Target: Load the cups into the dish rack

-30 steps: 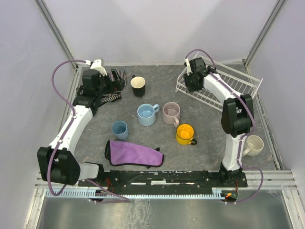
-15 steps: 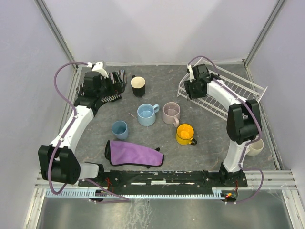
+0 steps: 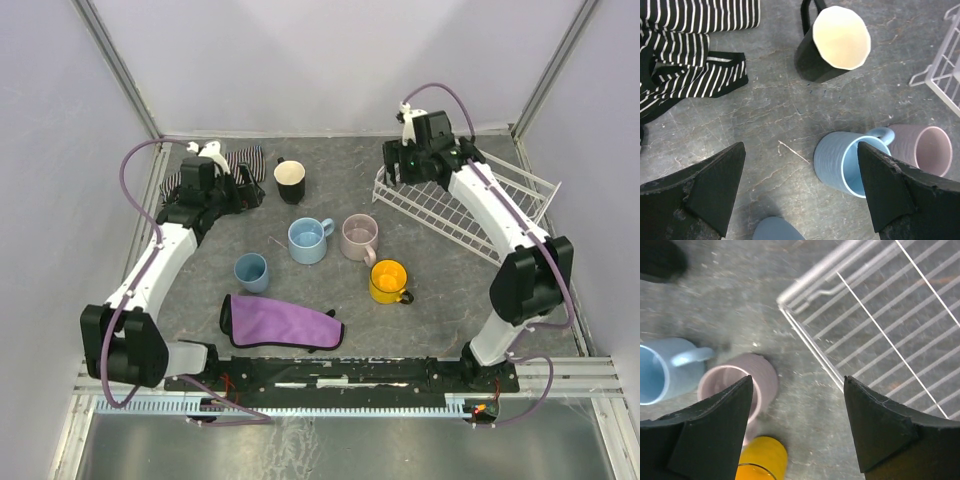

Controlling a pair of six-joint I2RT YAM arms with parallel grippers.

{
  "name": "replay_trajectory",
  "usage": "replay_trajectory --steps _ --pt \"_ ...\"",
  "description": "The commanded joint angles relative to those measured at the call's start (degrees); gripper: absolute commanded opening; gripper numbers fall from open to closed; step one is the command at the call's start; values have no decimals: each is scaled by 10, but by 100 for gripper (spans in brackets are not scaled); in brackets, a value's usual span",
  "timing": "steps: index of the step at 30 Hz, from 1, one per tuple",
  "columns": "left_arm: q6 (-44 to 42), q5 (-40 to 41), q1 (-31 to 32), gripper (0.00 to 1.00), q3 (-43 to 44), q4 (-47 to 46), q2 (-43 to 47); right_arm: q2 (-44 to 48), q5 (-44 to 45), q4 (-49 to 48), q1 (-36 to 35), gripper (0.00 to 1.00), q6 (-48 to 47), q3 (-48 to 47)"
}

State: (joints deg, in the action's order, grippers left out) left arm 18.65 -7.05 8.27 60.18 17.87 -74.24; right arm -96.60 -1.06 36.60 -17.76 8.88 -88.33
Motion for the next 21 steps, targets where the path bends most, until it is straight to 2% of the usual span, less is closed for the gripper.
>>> replay_trajectory --steps 1,4,9,13,19,21 --pt "40 23 1 99 22 -4 -26 -50 -47 63 -39 81 21 -110" --pt "44 26 2 99 79 7 -78 -55 -54 65 -50 81 41 -134" --pt "18 110 37 96 239 113 -202 -40 -61 77 -52 81 46 -138" --pt "27 122 46 93 340 183 -302 -14 -51 80 -52 81 44 -112" --pt "41 122 52 80 425 222 -372 19 -40 81 -52 82 42 -78" --pt "37 134 58 73 463 245 -396 26 -32 79 -53 83 38 -69"
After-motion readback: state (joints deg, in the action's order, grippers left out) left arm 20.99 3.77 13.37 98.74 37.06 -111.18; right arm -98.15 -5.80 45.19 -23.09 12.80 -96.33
